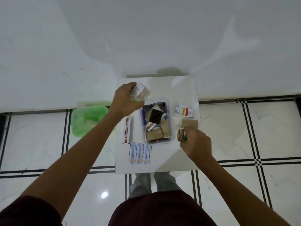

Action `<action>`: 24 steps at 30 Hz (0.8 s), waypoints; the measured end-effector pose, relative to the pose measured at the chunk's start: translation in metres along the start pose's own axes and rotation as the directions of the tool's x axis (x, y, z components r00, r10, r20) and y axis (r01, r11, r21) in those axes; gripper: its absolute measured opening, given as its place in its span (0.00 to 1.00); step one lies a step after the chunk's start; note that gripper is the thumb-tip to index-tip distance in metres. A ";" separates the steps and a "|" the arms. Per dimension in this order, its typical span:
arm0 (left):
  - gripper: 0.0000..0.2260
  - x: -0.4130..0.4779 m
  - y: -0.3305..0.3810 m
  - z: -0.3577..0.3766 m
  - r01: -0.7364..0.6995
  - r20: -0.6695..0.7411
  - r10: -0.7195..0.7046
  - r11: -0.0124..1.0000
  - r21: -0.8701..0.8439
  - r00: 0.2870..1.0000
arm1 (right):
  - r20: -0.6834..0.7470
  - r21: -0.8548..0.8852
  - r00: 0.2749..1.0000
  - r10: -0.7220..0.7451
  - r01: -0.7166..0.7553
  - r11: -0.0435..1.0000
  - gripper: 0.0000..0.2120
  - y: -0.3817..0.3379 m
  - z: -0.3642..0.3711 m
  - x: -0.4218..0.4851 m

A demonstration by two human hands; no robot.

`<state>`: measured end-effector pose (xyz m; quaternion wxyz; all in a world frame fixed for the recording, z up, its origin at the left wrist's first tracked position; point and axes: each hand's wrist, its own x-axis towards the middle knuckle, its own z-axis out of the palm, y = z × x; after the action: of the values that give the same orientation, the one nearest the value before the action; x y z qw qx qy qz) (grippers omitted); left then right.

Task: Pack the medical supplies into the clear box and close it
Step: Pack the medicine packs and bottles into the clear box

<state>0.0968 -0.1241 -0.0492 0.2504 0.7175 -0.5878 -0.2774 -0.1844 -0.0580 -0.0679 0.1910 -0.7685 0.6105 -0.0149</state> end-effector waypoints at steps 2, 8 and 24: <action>0.33 -0.001 0.008 0.008 -0.105 0.073 0.101 0.993 0.051 0.992 | -0.041 0.028 0.996 -0.077 0.078 0.997 0.14 -0.020 -0.013 -0.002; 0.33 -0.005 0.005 0.031 -0.287 0.336 0.202 0.931 0.226 0.920 | 0.141 0.055 0.969 -0.204 0.198 0.979 0.09 -0.080 -0.004 0.016; 0.26 -0.023 -0.017 0.063 -0.484 0.381 0.358 0.816 0.316 0.852 | 0.359 -0.017 0.932 -0.052 0.062 0.998 0.12 -0.089 0.045 0.048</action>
<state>0.0616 -0.0999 -0.1042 0.0605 0.5516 -0.8087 -0.1951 -0.0778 -0.0752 -0.0915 0.2877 -0.7782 0.5432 0.1283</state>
